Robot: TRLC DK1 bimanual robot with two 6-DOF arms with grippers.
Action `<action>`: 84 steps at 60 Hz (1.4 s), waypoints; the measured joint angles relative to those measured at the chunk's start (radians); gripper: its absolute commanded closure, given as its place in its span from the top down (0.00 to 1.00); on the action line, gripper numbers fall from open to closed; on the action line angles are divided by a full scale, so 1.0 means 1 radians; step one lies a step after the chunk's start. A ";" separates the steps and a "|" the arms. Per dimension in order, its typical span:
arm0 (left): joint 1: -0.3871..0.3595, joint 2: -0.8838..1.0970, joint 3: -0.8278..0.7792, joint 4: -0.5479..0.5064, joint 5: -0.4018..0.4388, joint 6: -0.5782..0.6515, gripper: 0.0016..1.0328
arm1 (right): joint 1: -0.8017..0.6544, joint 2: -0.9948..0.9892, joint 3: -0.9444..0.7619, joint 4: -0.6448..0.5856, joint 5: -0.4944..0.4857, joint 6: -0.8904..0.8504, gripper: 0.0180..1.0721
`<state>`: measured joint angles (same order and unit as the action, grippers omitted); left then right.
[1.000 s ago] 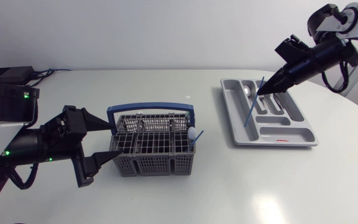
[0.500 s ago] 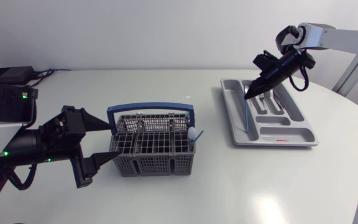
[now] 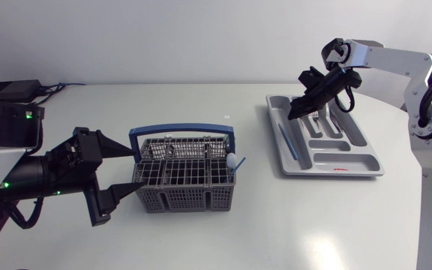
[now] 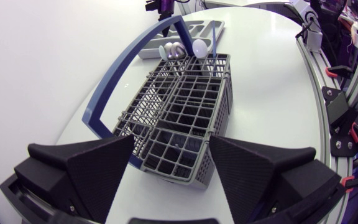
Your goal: Unload the cutlery basket into the drawer organizer.
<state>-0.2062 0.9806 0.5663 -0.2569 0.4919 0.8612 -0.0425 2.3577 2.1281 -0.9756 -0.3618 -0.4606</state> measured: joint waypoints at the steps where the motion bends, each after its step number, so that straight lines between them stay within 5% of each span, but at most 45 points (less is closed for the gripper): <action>1: 0.000 0.000 0.000 0.000 0.000 0.000 0.85 | 0.000 0.000 0.000 0.003 0.000 0.005 0.97; 8: 0.002 -0.003 -0.001 0.000 0.000 0.000 0.85 | 0.000 -0.027 -0.037 0.031 -0.039 0.010 0.96; 25: 0.034 -0.044 -0.016 -0.008 0.000 0.004 0.87 | 0.068 -0.591 -0.691 0.336 -0.216 -0.150 0.95; 41: 0.029 -0.051 -0.017 -0.038 0.001 0.004 0.89 | 0.143 -0.787 -1.044 0.367 -0.356 -0.353 0.88; 67: 0.043 -0.051 -0.029 -0.053 0.005 0.004 0.89 | 0.330 -0.983 -1.255 0.592 -0.382 -0.352 0.80; 84: 0.055 -0.053 -0.032 -0.053 0.005 0.007 0.90 | 0.406 -0.983 -1.276 0.668 -0.359 -0.308 0.51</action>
<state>-0.1513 0.9279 0.5346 -0.3096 0.4969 0.8684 0.3637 1.3746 0.8524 -0.3073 -0.7204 -0.7689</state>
